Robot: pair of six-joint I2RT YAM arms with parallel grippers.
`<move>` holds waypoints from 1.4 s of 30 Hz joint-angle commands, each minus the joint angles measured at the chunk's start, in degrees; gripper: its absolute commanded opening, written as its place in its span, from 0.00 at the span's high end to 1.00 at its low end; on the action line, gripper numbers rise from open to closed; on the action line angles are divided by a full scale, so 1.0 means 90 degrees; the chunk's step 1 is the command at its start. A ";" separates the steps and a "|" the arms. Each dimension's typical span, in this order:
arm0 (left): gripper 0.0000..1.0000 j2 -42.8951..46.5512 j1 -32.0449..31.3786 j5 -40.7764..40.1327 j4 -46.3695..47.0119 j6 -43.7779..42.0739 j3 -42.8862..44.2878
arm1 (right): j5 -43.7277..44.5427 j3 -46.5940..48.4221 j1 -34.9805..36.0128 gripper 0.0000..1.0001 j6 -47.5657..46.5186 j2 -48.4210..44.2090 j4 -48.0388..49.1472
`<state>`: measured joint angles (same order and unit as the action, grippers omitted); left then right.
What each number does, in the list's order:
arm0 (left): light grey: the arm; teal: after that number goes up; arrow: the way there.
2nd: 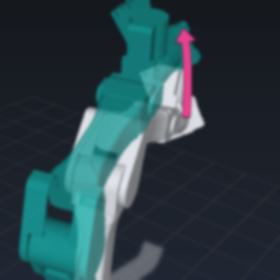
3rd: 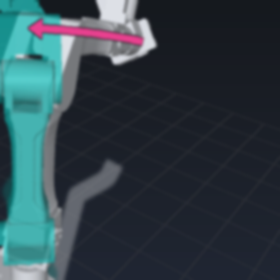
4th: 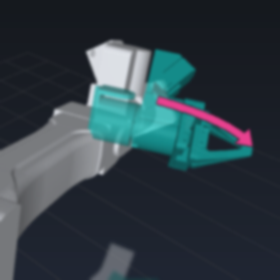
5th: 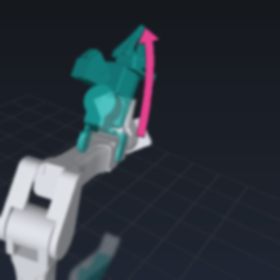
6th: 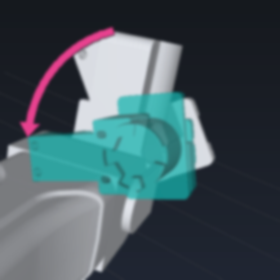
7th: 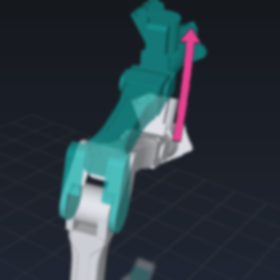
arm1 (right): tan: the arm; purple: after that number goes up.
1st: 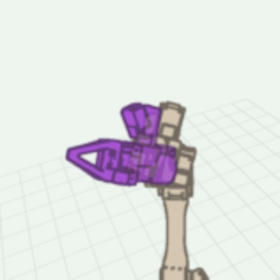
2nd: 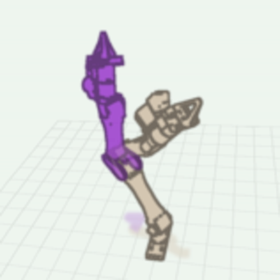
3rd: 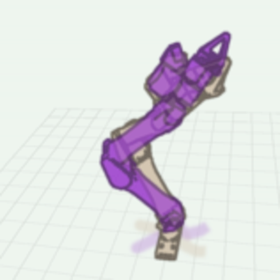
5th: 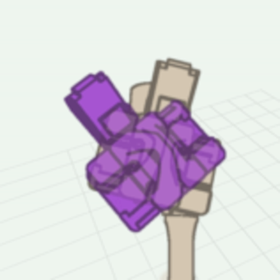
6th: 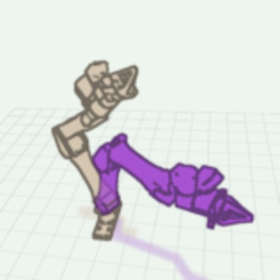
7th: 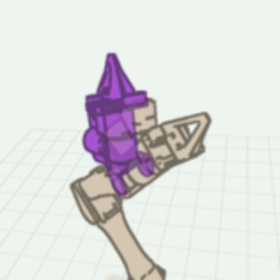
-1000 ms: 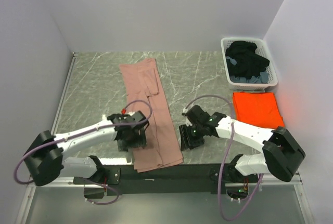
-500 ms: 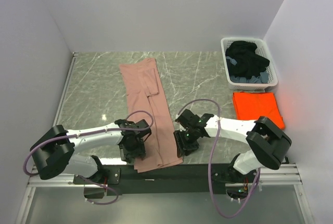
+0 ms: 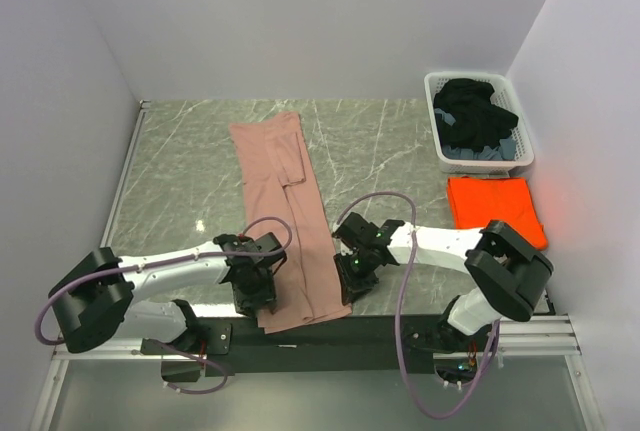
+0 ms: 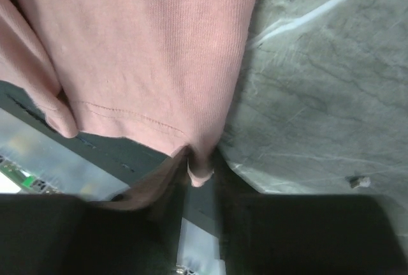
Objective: Fold and stack the t-shirts
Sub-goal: Fold the tshirt
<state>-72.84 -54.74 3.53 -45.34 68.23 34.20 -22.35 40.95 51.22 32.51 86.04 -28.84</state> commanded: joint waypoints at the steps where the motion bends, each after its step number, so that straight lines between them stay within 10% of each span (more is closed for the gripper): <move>1: 0.49 0.0056 -0.0119 0.0828 0.0662 0.0144 -0.0283 | 0.0061 0.0098 0.0051 0.79 -0.0028 0.0108 0.0031; 5: 0.99 0.0143 -0.0167 0.0936 0.0488 0.0202 -0.0265 | 0.0139 0.0138 0.0061 1.00 -0.0067 -0.0125 -0.0223; 13: 0.99 0.1207 -0.0491 0.1337 0.0321 0.0877 -0.0129 | -0.0213 0.0029 0.0012 1.00 -0.0165 -0.1073 -0.0983; 25: 0.99 0.0448 0.3432 0.0741 0.0320 -0.1945 0.1511 | 0.0871 0.3192 -0.1101 1.00 -0.1278 0.0690 -0.1142; 42: 0.99 -0.1281 0.5047 -0.0109 0.1863 -0.3469 0.2763 | 0.0970 0.6504 -0.1853 1.00 -0.1845 0.3252 -0.0653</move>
<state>-82.13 -10.13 3.57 -33.76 40.80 57.04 -13.76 96.33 35.64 17.08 113.56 -36.84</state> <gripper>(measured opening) 0.024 0.012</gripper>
